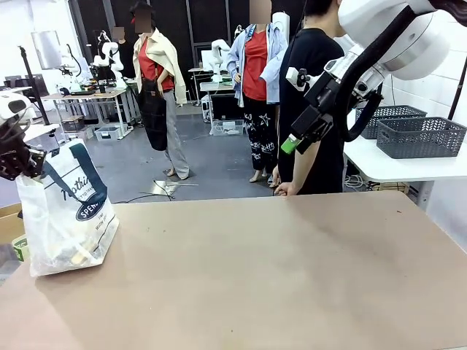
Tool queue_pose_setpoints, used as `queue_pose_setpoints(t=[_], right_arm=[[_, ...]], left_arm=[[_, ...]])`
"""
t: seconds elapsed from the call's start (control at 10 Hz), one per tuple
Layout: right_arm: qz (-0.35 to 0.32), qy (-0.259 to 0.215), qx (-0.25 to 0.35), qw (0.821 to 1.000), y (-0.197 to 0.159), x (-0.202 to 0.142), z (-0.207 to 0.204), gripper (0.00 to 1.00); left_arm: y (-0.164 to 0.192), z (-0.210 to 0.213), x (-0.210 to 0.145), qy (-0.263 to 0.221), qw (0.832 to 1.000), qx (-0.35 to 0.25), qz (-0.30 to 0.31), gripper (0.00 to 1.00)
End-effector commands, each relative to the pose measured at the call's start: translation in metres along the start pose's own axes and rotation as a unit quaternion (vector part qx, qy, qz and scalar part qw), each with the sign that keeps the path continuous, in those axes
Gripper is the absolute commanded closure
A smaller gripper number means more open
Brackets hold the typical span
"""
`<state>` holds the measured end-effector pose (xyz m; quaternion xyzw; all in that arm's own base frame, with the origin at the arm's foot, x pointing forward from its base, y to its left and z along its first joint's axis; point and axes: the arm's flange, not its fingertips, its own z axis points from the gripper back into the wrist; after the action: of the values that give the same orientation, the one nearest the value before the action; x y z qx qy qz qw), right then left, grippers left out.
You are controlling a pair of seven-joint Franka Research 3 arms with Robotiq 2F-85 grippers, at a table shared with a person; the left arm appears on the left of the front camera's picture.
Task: Transfer purchased items from the store into the shopping bag.
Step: Move the Reusable shopping bag to the right side of the table.
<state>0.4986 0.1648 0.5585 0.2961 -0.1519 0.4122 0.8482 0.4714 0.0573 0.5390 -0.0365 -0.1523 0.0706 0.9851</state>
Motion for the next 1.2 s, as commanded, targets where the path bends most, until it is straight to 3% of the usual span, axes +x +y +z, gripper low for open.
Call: queue_pose_setpoints(t=[0.0, 0.4, 0.9, 1.1], right_arm=[[-0.004, -0.005, 0.009, 1.0, 0.001, -0.001, 0.001, 0.0], [-0.004, -0.005, 0.009, 1.0, 0.001, -0.001, 0.001, 0.0], [-0.004, -0.005, 0.009, 1.0, 0.001, -0.001, 0.001, 0.0], [-0.004, -0.005, 0.009, 1.0, 0.001, -0.001, 0.001, 0.0]], left_arm=[[0.001, 0.004, 0.002, -0.005, 1.0, 0.0, 0.001, 1.0], [0.001, 0.004, 0.002, -0.005, 1.0, 0.0, 0.001, 1.0], [-0.008, 0.007, 0.001, 0.0, 1.0, -0.003, -0.003, 0.01], [-0.012, 0.007, 0.001, 0.002, 1.0, -0.004, -0.005, 0.0]])
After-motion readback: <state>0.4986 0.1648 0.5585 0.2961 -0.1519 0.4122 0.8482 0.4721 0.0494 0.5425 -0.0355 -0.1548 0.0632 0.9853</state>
